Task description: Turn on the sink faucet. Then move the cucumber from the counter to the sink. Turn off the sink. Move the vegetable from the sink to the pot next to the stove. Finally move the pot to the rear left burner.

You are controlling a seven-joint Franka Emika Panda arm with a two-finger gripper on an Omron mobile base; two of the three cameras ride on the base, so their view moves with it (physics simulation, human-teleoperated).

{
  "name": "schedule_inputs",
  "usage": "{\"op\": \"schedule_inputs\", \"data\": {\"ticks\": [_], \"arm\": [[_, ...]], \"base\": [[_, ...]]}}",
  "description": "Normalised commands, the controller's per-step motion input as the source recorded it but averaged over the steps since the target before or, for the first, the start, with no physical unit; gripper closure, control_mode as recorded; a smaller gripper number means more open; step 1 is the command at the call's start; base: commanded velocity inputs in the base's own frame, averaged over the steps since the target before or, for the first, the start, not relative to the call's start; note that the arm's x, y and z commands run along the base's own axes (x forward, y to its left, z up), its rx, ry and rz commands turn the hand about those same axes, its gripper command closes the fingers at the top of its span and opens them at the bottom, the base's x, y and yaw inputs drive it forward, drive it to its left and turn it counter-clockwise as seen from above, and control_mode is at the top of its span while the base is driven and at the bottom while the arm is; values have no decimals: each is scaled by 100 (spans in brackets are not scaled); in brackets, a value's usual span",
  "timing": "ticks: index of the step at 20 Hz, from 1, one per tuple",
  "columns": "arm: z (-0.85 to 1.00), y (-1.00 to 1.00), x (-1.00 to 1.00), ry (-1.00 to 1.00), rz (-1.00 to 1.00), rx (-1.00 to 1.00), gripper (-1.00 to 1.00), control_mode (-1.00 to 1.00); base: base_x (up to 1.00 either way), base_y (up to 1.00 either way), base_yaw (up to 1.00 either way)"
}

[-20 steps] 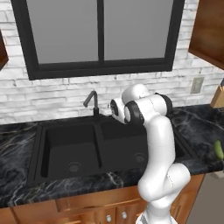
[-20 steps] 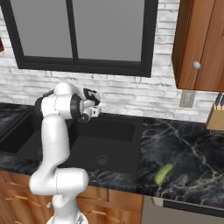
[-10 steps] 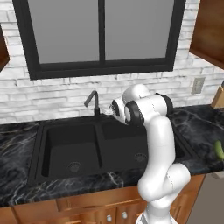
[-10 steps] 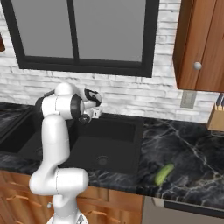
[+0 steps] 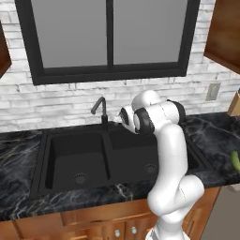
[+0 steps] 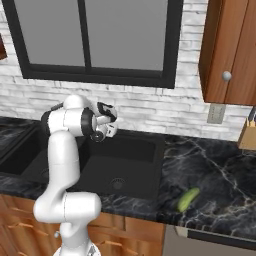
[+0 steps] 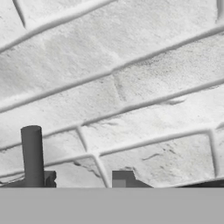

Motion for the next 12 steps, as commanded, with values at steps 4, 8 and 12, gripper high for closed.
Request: {"op": "schedule_inputs", "data": {"ticks": [4,8,12], "arm": [[-29,-56,0,3,-4,7,100,-100],[-27,-49,0,3,-4,6,100,-100],[-24,-43,0,3,-4,5,-100,-100]], "base": [[0,0,0],[0,0,0],[0,0,0]]}}
